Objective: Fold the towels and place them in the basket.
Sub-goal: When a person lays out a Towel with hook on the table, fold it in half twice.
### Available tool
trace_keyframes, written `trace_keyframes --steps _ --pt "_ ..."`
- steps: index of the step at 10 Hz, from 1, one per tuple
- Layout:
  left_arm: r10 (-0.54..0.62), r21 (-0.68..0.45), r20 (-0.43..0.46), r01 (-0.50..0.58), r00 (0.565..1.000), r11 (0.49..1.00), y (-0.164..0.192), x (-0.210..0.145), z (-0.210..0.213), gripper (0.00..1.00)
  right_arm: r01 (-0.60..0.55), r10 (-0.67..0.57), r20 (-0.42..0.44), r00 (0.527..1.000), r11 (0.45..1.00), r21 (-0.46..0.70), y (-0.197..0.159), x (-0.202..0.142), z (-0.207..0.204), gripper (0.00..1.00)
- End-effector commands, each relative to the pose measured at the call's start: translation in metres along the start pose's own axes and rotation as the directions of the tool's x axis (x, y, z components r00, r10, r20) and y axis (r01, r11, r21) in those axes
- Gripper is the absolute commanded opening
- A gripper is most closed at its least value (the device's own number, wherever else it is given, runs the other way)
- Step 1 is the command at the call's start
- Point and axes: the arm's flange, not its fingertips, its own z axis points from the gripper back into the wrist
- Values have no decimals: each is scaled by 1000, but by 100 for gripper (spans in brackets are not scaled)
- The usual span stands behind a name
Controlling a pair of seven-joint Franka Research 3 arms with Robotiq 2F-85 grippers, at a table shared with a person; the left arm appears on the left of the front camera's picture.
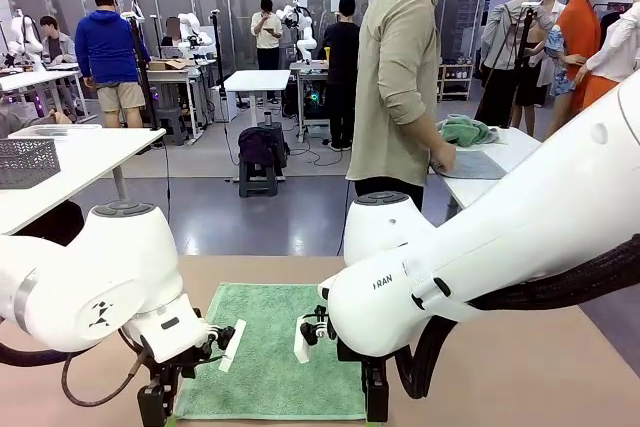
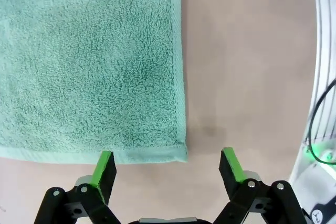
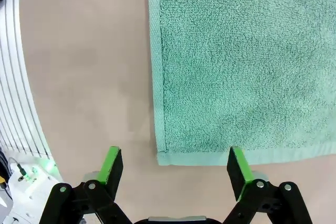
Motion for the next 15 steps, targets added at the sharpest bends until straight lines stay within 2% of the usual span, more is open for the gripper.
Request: trace_keyframes --steps 1,8,9,10,11,12,13,14,15 --pt "14 60 -22 -12 1000 998 -45 -19 -19 100 5 -5 -10 1000 999 -38 1 -2 -7 100" --pt "8 69 -30 -6 1000 998 -43 -20 -26 100 2 -2 -9 1000 998 -58 -5 -6 -21 100" --pt "5 66 -32 -3 999 998 -43 -21 -26 96 5 -6 -7 1000 999 -53 -5 -6 -22 81" --pt "5 61 -34 -3 999 998 -43 -22 -25 80 9 -9 -6 1000 999 -49 -6 -6 -23 81" --pt "5 61 -34 -3 999 998 -43 -23 -25 76 10 -10 -6 1000 999 -50 -6 -7 -24 61" --pt "5 61 -36 -2 999 998 -43 -24 -25 60 11 -11 -6 1000 999 -51 -7 -7 -24 75" --pt "7 62 -36 -5 999 998 -44 -24 -24 56 10 -11 -7 1000 999 -50 -7 -7 -24 42" --pt "8 62 -36 -6 999 998 -44 -25 -24 40 9 -10 -6 1000 999 -50 -7 -7 -23 56" --pt "8 60 -36 -5 999 998 -44 -25 -24 36 8 -8 -5 1000 999 -51 -7 -7 -23 22"
